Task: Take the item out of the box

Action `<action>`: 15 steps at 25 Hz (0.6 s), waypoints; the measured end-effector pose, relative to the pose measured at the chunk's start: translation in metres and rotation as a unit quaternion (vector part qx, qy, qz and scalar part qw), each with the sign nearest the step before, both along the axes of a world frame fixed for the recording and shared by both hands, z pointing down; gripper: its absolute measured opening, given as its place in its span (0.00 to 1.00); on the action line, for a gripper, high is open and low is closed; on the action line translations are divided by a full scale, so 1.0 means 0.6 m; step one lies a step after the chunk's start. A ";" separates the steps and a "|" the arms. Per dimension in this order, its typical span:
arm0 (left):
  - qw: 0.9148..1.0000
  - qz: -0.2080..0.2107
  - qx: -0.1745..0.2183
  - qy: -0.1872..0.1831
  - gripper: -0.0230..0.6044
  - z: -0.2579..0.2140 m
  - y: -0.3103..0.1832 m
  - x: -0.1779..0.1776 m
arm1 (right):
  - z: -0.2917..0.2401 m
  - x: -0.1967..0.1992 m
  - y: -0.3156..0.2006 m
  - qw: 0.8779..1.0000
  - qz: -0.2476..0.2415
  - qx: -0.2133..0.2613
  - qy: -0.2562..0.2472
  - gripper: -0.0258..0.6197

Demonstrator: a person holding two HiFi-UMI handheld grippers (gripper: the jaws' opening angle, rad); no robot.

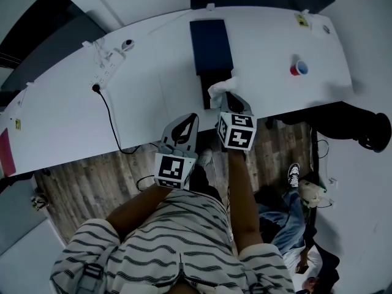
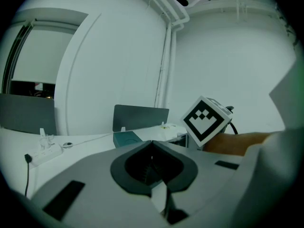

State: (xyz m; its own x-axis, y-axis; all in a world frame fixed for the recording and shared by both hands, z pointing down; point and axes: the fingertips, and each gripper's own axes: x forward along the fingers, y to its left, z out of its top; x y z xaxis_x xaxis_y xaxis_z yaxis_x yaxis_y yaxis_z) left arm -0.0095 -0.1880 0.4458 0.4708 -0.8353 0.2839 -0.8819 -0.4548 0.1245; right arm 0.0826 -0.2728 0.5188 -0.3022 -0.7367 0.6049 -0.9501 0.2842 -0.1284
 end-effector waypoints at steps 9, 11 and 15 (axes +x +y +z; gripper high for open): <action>1.000 0.005 0.006 -0.001 0.08 -0.019 0.019 0.000 | -0.063 0.005 0.038 0.999 0.007 0.048 -0.013 0.07; 1.000 0.009 0.009 0.001 0.08 -0.025 0.023 0.004 | -0.075 0.007 0.046 0.998 0.009 0.059 -0.017 0.07; 1.000 0.020 0.022 -0.002 0.08 -0.045 0.030 0.010 | -0.100 0.010 0.065 0.996 0.012 0.083 -0.023 0.07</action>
